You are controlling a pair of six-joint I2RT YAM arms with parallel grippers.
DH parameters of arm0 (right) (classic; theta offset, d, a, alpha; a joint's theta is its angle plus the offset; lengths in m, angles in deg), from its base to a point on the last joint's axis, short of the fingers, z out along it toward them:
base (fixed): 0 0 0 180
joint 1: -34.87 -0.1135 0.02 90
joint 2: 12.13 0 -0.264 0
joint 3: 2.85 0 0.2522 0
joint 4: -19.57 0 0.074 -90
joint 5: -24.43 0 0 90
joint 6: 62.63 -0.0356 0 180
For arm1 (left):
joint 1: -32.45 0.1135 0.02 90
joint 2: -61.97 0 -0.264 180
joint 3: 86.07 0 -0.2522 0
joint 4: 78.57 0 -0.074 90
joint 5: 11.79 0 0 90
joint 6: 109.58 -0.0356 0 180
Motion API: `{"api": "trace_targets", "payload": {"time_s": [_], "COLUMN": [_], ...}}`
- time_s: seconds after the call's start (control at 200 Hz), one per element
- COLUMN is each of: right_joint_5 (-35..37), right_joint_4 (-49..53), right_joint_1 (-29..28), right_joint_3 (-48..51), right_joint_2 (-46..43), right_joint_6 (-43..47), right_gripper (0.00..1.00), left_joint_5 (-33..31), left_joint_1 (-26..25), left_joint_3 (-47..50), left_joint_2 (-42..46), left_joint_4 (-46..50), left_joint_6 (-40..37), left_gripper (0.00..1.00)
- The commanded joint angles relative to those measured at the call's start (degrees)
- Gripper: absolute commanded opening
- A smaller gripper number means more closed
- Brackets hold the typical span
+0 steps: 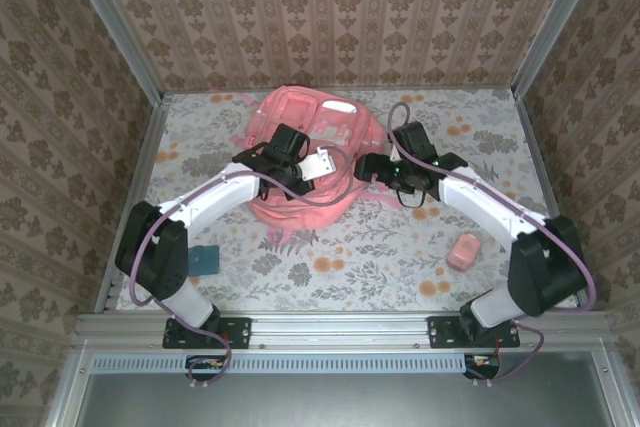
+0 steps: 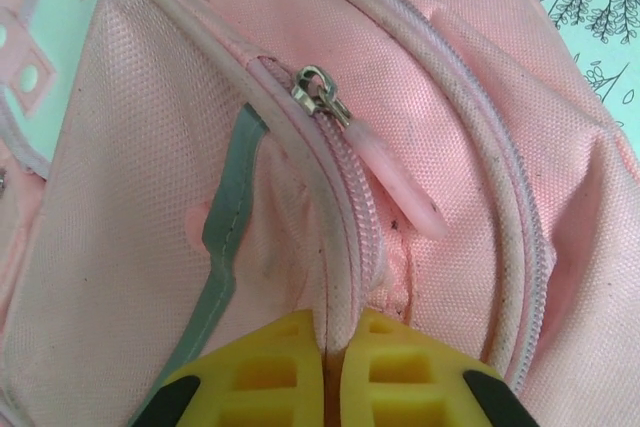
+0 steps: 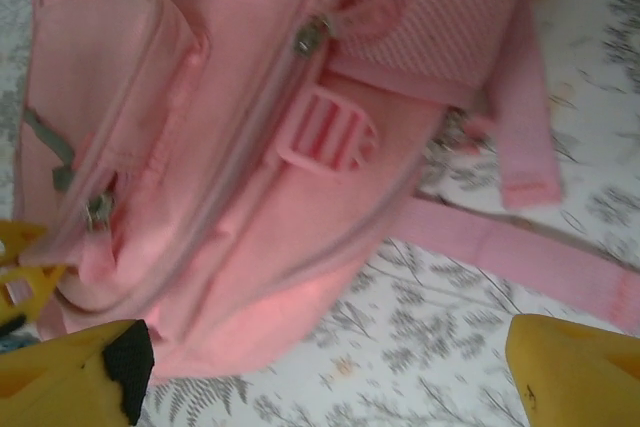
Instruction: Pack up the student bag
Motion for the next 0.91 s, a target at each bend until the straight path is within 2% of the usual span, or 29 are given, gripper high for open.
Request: {"api": "trace_targets", "payload": {"time_s": [0.0, 0.2, 0.305, 0.37, 0.55, 0.7, 0.9], "right_joint_5": [-5.61, -14.21, -23.01, -22.84, -24.51, -28.87, -34.89], "right_joint_4": [-4.45, -9.02, -7.08, -3.29, -2.79, -5.17, -11.23], "right_joint_1": [1.46, 4.84, 5.8, 5.74, 6.37, 6.53, 6.56], "right_joint_3": [-5.01, -10.92, -16.34, -19.41, -20.81, -20.66, -16.75], "right_joint_2": [5.27, 15.17, 20.85, 23.13, 26.71, 29.43, 28.24], "right_joint_6": [0.21, -1.1, 3.49, 6.14, 7.26, 6.57, 3.97], "right_gripper": [0.91, 0.87, 0.86, 0.86, 0.88, 0.91, 0.88], "left_joint_5": [0.73, 2.03, 0.82, 0.68, 1.08, 1.59, 0.29], "left_joint_1": [0.46, 0.52, 0.21, 0.21, 0.03, -0.23, -0.58], "left_joint_3": [1.61, 5.21, 7.22, 9.06, 9.69, 9.81, 9.81], "left_joint_2": [4.15, 9.55, 12.23, 13.61, 14.24, 14.18, 13.74], "left_joint_4": [-2.98, -4.84, -7.17, -9.23, -8.65, -8.8, -8.7], "left_joint_6": [0.1, 1.61, 2.65, 2.65, 2.76, 2.86, 2.92], "left_gripper": [0.02, 0.01, 0.0, 0.0, 0.0, 0.0, 0.0]}}
